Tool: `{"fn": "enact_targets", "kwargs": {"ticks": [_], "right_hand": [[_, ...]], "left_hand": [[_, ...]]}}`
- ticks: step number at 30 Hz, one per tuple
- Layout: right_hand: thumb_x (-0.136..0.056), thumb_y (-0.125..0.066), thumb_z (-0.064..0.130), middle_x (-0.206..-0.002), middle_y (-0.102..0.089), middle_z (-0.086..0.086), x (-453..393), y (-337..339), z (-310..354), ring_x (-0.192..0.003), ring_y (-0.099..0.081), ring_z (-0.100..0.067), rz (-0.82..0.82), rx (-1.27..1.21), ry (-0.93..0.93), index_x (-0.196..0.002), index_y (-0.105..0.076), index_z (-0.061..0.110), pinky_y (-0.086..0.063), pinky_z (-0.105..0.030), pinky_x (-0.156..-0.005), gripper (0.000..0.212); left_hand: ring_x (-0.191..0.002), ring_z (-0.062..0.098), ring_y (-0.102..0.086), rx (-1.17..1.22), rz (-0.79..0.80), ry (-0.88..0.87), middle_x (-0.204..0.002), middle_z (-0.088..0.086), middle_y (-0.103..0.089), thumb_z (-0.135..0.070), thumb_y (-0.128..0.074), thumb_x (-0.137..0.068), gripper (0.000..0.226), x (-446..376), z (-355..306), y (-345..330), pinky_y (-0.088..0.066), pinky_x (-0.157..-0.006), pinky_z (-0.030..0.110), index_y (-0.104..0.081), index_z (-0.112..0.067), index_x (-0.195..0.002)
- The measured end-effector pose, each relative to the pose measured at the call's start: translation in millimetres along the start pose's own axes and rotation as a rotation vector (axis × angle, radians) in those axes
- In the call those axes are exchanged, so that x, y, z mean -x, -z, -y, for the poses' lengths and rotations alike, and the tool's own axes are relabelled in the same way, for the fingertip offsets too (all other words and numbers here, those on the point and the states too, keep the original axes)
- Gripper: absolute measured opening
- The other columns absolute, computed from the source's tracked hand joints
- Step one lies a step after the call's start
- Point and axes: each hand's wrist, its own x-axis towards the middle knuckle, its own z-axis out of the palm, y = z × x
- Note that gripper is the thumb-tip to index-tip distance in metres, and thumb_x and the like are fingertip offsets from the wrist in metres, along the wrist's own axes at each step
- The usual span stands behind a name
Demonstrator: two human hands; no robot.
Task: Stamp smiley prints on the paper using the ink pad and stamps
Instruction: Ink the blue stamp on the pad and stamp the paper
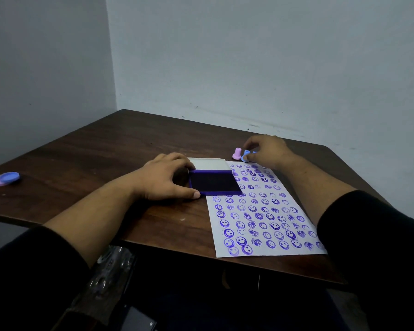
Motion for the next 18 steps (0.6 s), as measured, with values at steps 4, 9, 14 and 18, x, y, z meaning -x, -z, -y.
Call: {"fn": "enact_targets", "kwargs": {"ticks": [4,9,14,18], "right_hand": [[-0.088,-0.08,0.035,-0.097,-0.077,0.014,0,-5,1,-0.103,-0.07,-0.014,-0.051,0.03,0.028,-0.097,-0.076,0.035,-0.043,-0.044,-0.11,0.011],[-0.086,-0.075,0.026,-0.089,-0.079,0.021,-1,-3,7,-0.078,-0.079,-0.009,-0.137,-0.089,0.018,-0.101,-0.066,0.036,-0.036,-0.052,-0.118,0.021],[-0.083,-0.073,0.029,-0.074,-0.069,0.043,14,13,28,-0.062,-0.077,-0.008,-0.2,-0.225,0.053,-0.088,-0.062,0.035,-0.057,-0.048,-0.096,0.014],[-0.082,-0.079,0.019,-0.078,-0.077,0.027,37,11,47,-0.072,-0.072,0.008,-0.199,-0.38,0.117,-0.086,-0.072,0.035,-0.057,-0.018,-0.071,0.017]], "left_hand": [[-0.144,0.018,-0.031,-0.012,0.009,0.0,-0.157,-0.014,-0.036,-0.079,-0.066,-0.074,0.082,0,0,0,-0.03,-0.119,0.049,-0.047,-0.041,-0.144],[-0.143,0.017,-0.032,-0.013,0.007,0.001,-0.157,-0.015,-0.036,-0.081,-0.065,-0.072,0.085,0,0,0,-0.031,-0.119,0.048,-0.047,-0.041,-0.145],[-0.144,0.017,-0.031,-0.014,0.009,0.008,-0.157,-0.014,-0.036,-0.083,-0.063,-0.07,0.087,0,0,0,-0.03,-0.119,0.049,-0.047,-0.041,-0.145],[-0.144,0.017,-0.03,-0.012,0.01,0.007,-0.158,-0.014,-0.035,-0.078,-0.068,-0.075,0.082,0,0,0,-0.031,-0.119,0.048,-0.047,-0.041,-0.145]]}}
